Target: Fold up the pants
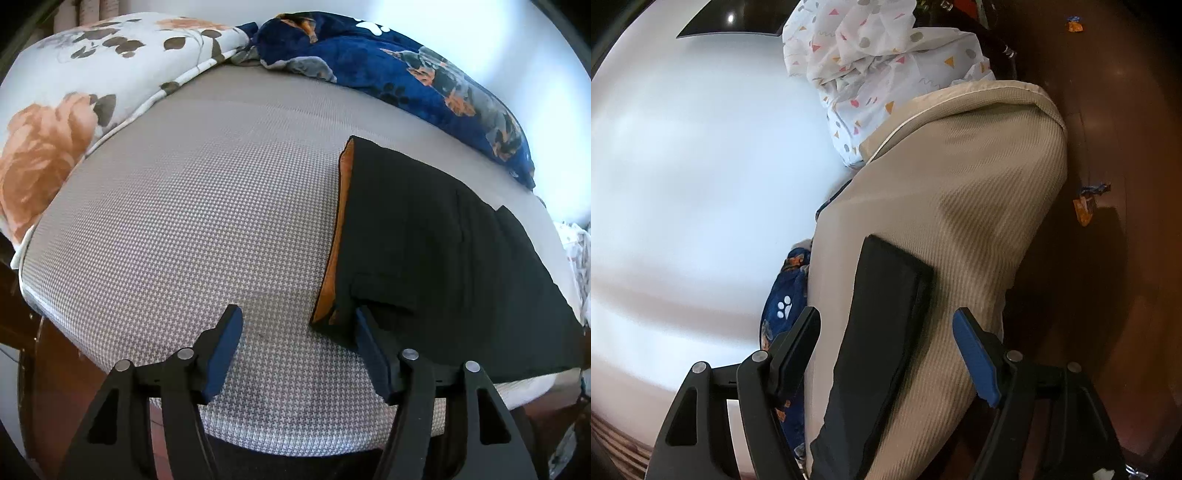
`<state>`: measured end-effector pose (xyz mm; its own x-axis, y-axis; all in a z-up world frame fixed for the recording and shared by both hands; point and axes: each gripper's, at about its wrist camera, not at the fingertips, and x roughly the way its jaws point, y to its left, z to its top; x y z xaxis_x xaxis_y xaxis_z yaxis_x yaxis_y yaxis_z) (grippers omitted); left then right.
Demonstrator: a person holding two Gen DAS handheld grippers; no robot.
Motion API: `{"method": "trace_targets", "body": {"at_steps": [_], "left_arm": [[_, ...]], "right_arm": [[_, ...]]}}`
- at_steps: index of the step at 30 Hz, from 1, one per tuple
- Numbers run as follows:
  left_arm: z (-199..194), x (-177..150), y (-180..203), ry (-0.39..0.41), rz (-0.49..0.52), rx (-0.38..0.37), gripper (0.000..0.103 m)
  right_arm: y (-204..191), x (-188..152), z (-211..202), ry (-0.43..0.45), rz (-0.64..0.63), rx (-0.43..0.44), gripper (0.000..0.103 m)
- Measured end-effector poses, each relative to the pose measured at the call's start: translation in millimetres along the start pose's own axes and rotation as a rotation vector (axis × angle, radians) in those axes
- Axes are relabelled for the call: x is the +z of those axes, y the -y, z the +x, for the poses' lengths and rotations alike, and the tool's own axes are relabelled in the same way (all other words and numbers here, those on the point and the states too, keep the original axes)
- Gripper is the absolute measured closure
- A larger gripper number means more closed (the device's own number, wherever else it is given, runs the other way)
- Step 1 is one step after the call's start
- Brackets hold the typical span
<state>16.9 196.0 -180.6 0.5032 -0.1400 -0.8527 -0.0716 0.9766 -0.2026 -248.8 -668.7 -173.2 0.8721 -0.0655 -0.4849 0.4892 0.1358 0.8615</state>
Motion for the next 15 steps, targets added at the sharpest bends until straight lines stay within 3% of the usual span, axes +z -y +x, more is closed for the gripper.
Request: {"method": "trace_targets", "body": {"at_steps": [7,10,15], "left_arm": [[-0.2,0.2,2.0,0.015,0.015,0.028,0.033],[0.0,0.4,2.2,0.016,0.017,0.029,0.031],[0.7,1.3,1.4,0.020,0.018,0.031,0.029]], "right_arm": [[1.6,13.1,32.7,-0.056,-0.023,0.018,0.031],[5.3,9.6,46.3,-0.078,0.009,0.066,0.031],[-2.9,-2.4,57.0,-0.091,-0.012,0.131,0.007]]}}
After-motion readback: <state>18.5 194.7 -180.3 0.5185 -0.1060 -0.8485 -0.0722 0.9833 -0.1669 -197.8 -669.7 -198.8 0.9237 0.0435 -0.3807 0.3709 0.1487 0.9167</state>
